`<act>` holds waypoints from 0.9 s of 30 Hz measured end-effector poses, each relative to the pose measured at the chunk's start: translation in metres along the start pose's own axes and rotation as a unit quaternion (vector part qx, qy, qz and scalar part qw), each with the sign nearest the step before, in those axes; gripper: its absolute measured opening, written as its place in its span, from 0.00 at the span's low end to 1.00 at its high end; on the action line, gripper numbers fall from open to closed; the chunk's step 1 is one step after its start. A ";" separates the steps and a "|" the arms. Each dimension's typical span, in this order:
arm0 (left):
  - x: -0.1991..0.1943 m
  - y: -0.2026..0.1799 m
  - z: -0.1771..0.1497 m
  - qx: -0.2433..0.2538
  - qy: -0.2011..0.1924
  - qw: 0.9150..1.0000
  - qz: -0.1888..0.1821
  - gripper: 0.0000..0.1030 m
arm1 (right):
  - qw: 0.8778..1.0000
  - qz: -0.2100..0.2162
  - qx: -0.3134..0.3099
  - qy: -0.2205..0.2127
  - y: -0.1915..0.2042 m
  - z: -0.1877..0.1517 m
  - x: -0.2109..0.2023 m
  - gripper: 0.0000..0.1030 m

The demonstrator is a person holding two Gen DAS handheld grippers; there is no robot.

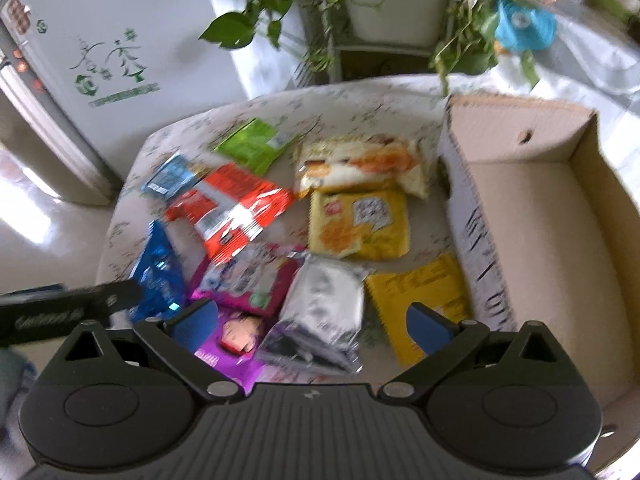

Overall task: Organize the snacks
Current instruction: 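Grasp the blue foil bag with the left gripper while the right grasps the purple packet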

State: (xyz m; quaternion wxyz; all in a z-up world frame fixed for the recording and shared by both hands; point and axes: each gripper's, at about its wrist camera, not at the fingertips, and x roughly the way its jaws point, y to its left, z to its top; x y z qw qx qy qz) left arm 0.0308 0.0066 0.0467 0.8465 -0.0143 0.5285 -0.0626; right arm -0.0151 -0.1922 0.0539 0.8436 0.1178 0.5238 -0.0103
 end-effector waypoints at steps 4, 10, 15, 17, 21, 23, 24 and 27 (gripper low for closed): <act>0.012 0.008 0.001 -0.043 0.012 0.998 -0.034 0.97 | 0.999 0.031 0.002 0.024 0.001 -0.008 0.003 0.97; 0.020 0.003 0.003 -0.068 0.014 0.995 -0.068 0.96 | 0.997 0.060 0.001 0.052 0.007 -0.019 0.011 0.93; 0.020 -0.007 0.004 -0.054 0.008 0.994 -0.090 0.96 | 0.994 0.084 -0.003 0.065 0.012 -0.023 0.015 0.91; 0.023 -0.008 0.005 -0.052 0.008 0.994 -0.091 0.96 | 0.994 0.087 -0.008 0.065 0.015 -0.025 0.016 0.90; 0.034 -0.006 0.004 -0.050 0.003 0.997 -0.056 0.96 | 0.994 0.087 -0.011 0.070 0.018 -0.026 0.019 0.90; 0.039 0.000 0.002 -0.055 0.006 0.998 -0.041 0.95 | 0.994 0.087 -0.009 0.073 0.019 -0.026 0.023 0.90; 0.040 0.004 0.001 -0.062 0.007 0.997 -0.043 0.95 | 0.993 0.088 -0.007 0.074 0.019 -0.026 0.024 0.90; 0.039 0.016 -0.001 -0.076 0.011 0.996 -0.042 0.92 | 0.992 0.094 -0.002 0.079 0.023 -0.025 0.027 0.90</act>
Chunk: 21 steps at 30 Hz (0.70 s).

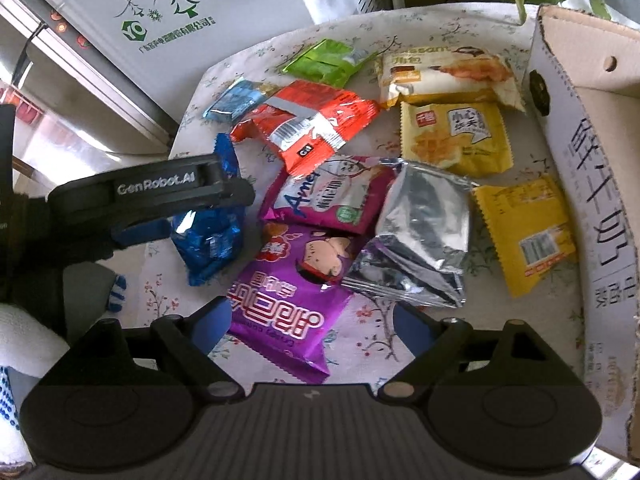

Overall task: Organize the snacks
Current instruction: 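Grasp the blue foil bag with the left gripper while the right grasps the purple packet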

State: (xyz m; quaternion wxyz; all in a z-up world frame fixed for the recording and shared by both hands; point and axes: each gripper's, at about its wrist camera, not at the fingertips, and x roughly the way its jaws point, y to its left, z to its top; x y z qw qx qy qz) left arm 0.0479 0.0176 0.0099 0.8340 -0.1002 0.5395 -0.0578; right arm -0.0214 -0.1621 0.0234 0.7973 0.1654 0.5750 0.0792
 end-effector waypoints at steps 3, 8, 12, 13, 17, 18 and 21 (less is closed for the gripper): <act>-0.006 0.013 -0.001 -0.012 -0.007 1.000 0.003 0.92 | 1.000 0.003 0.006 0.003 0.004 0.003 0.007 0.90; -0.007 0.028 -0.003 -0.021 -0.005 1.000 0.001 0.92 | 1.000 -0.006 0.022 0.012 0.010 0.005 0.022 0.91; -0.007 0.028 -0.003 -0.016 -0.009 1.000 -0.004 0.92 | 0.999 -0.020 0.028 0.016 0.015 0.005 0.034 0.91; -0.007 0.028 -0.003 -0.014 -0.009 1.000 -0.007 0.93 | 0.999 -0.020 0.030 0.015 0.016 0.005 0.036 0.91; -0.002 0.019 -0.004 0.003 -0.013 1.000 -0.009 0.93 | 0.999 -0.031 0.021 0.004 0.022 0.003 0.039 0.91; 0.000 0.016 -0.005 0.011 -0.014 1.000 -0.004 0.93 | 0.999 -0.032 0.022 0.002 0.023 0.003 0.039 0.91; 0.009 0.010 -0.010 0.032 -0.010 0.999 0.018 0.93 | 0.999 -0.039 0.014 -0.005 0.023 0.002 0.038 0.85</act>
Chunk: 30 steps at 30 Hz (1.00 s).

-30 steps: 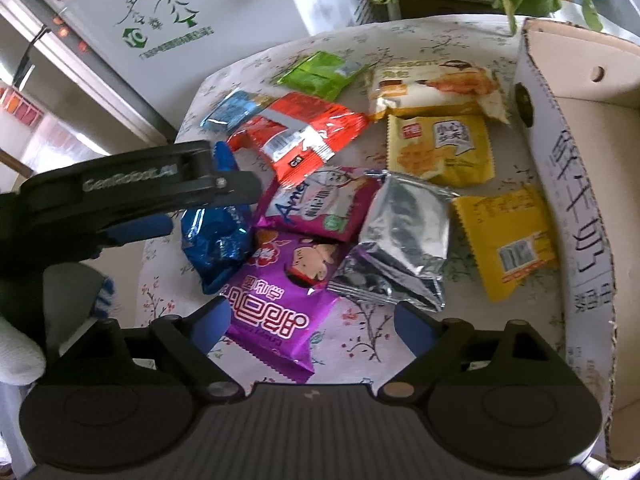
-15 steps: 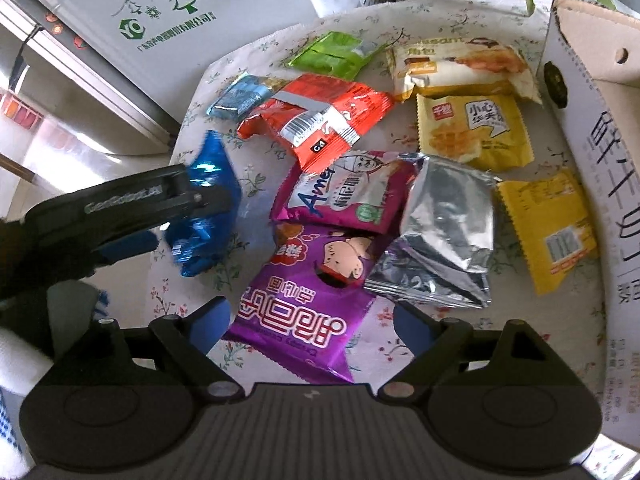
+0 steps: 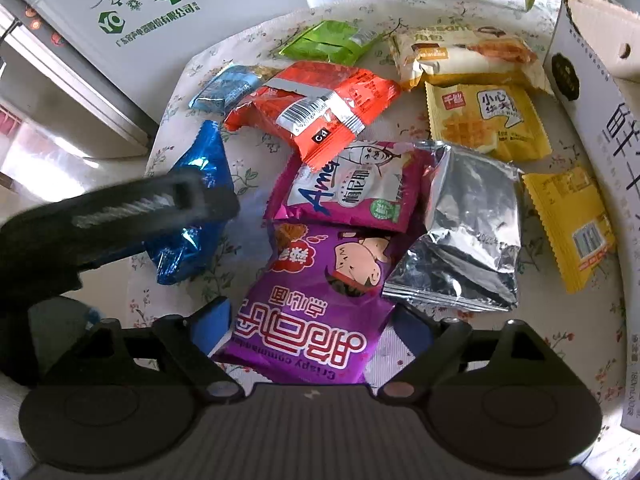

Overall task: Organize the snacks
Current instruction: 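Grasp the blue foil bag with the left gripper while the right grasps the purple packet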

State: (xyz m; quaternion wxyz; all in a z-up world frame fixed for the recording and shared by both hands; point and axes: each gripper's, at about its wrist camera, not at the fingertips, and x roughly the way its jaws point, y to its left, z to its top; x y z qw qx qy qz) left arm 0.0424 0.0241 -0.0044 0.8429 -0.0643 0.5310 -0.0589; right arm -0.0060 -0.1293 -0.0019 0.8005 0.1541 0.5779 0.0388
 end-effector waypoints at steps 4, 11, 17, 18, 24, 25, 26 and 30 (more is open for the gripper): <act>0.009 -0.007 -0.007 0.031 -0.003 0.998 0.050 0.91 | 1.000 -0.002 -0.016 -0.006 -0.003 -0.004 -0.004 0.74; 0.008 -0.013 -0.013 0.064 -0.026 0.996 0.061 0.82 | 1.000 0.006 -0.029 0.002 -0.007 -0.010 -0.010 0.66; 0.009 -0.015 -0.012 0.067 -0.026 0.995 0.070 0.89 | 1.000 0.007 -0.029 -0.003 -0.007 -0.011 -0.009 0.72; 0.010 -0.015 -0.012 0.067 -0.026 0.995 0.073 0.91 | 0.999 0.002 -0.033 -0.005 -0.005 -0.011 -0.008 0.74; 0.015 -0.010 -0.010 0.057 -0.022 0.995 0.078 1.00 | 0.998 -0.019 -0.058 -0.012 0.004 -0.012 -0.005 0.77; 0.015 -0.010 -0.010 0.058 -0.021 0.995 0.078 1.00 | 0.998 -0.020 -0.059 -0.014 0.004 -0.012 -0.005 0.75; 0.014 -0.010 -0.011 0.059 -0.023 0.995 0.078 0.98 | 0.998 -0.022 -0.062 -0.015 0.004 -0.012 -0.006 0.70; 0.006 -0.015 -0.013 0.075 -0.032 0.995 0.055 0.70 | 0.998 -0.015 -0.063 -0.017 -0.001 -0.012 -0.008 0.67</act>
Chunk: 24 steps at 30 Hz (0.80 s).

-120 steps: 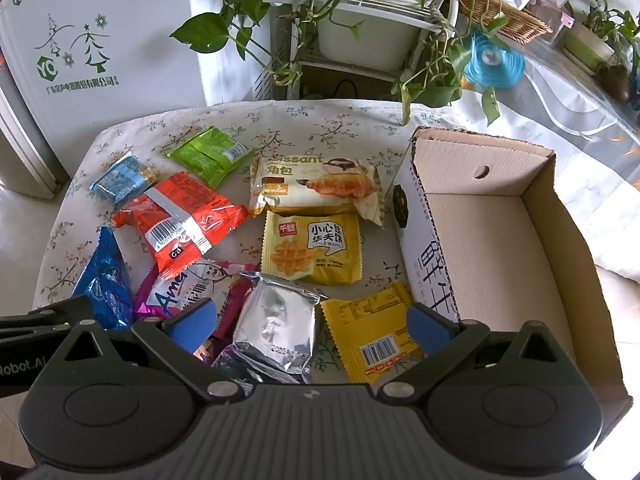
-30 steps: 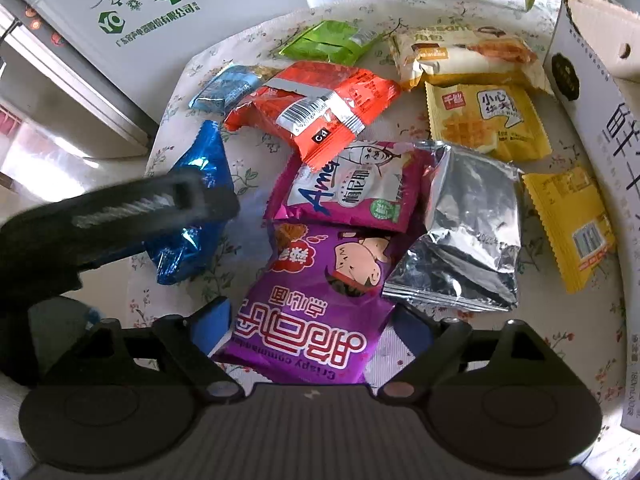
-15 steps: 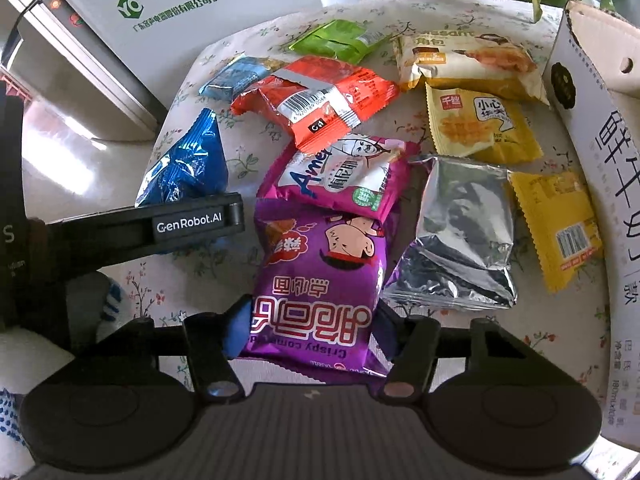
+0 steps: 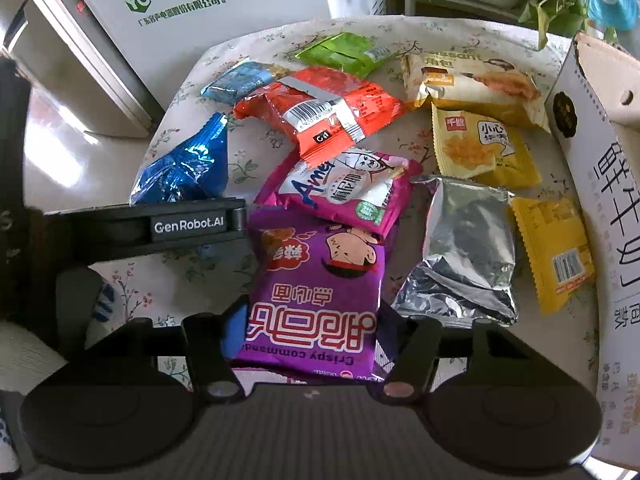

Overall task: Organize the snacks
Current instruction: 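Grasp the blue foil bag with the left gripper while the right grasps the purple packet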

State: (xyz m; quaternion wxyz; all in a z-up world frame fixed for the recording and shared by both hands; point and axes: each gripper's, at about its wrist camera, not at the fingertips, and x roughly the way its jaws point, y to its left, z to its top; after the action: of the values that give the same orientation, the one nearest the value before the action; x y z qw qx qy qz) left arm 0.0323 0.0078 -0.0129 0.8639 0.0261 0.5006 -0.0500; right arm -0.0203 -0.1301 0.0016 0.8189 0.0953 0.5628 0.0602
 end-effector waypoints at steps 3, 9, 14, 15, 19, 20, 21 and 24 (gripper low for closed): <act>-0.007 -0.007 -0.002 0.021 -0.003 1.000 -0.007 0.57 | 1.000 0.011 0.001 0.003 -0.003 0.000 -0.001 0.66; -0.021 -0.005 -0.004 0.016 -0.009 1.000 -0.022 0.55 | 0.999 0.041 -0.006 -0.004 -0.005 -0.002 -0.015 0.65; -0.037 0.005 -0.001 -0.006 -0.020 0.999 -0.030 0.55 | 0.998 0.060 -0.014 -0.016 -0.007 -0.005 -0.027 0.65; -0.040 0.006 -0.001 -0.009 -0.022 0.999 -0.031 0.55 | 0.998 0.062 -0.014 -0.018 -0.008 -0.005 -0.029 0.65; -0.049 0.009 0.001 -0.017 -0.032 0.999 -0.034 0.55 | 0.997 0.069 -0.012 -0.030 -0.011 -0.006 -0.038 0.65; -0.052 0.009 0.002 -0.019 -0.035 0.999 -0.034 0.55 | 0.997 0.069 -0.012 -0.033 -0.012 -0.006 -0.040 0.65; -0.054 0.009 0.002 -0.020 -0.038 0.998 -0.035 0.55 | 0.997 0.069 -0.011 -0.036 -0.013 -0.007 -0.042 0.65; -0.059 0.009 0.005 -0.026 -0.045 0.998 -0.034 0.55 | 0.996 0.072 -0.012 -0.047 -0.015 -0.007 -0.049 0.65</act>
State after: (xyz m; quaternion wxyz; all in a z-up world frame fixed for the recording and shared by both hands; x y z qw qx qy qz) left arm 0.0087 0.0197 0.0406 0.8835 -0.0157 0.4632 -0.0678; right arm -0.0448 -0.1542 0.0405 0.8390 0.1284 0.5147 0.1208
